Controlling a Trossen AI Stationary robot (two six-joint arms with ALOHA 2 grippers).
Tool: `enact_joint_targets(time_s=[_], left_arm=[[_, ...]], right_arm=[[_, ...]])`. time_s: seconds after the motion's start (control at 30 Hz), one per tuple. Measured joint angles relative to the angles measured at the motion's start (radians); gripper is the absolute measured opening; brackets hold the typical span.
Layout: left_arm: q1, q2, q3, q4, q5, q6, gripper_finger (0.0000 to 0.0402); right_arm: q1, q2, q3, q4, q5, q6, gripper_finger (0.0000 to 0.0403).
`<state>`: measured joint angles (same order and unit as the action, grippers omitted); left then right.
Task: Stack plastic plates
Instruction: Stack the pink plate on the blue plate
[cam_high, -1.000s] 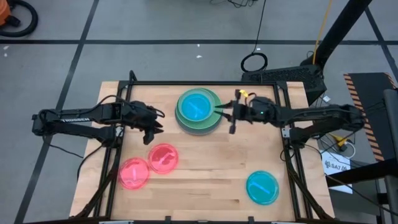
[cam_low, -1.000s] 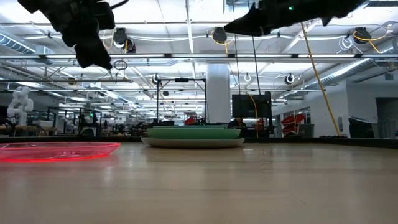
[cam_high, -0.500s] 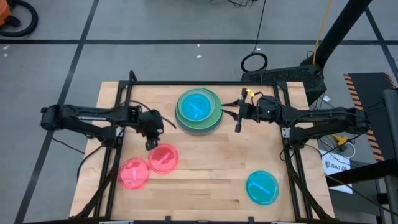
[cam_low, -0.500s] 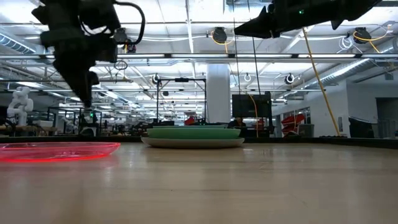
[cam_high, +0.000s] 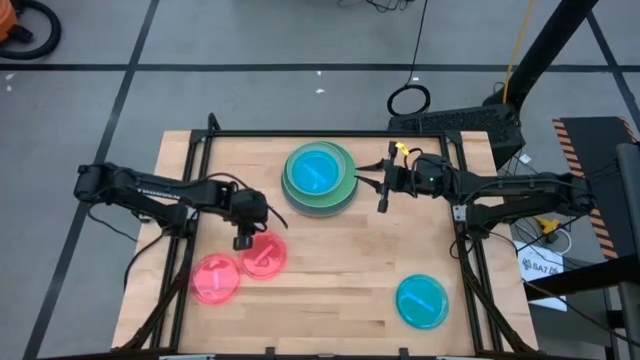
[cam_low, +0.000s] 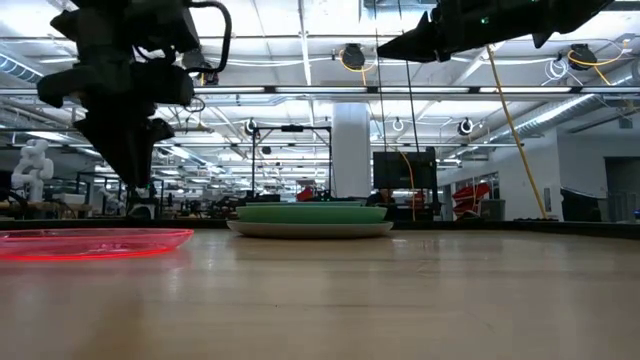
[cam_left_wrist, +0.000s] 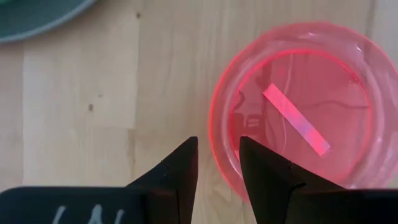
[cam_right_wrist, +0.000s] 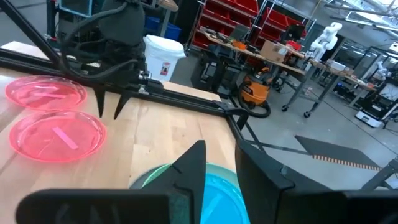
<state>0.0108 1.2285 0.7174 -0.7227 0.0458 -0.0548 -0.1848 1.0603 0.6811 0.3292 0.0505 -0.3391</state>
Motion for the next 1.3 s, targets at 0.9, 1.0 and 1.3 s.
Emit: enact_joint_targets(time_s=[0.9,1.0,1.3], left_arm=[[-0.045,0.094,0.000,0.017,0.015,-0.094,0.0125],[-0.064,0.094,0.000,0.020,0.015,-0.105,0.0125],[-0.066,0.165,0.000,0.029,0.015,-0.085,0.0125]], right_arm=[[0.000,0.000,0.000,-0.012,0.004,0.005,0.0079],[0.000,0.000,0.000,-0.012,0.005,0.010,0.0079],[-0.005,0.000,0.001,-0.012,0.005,0.015,0.0079]])
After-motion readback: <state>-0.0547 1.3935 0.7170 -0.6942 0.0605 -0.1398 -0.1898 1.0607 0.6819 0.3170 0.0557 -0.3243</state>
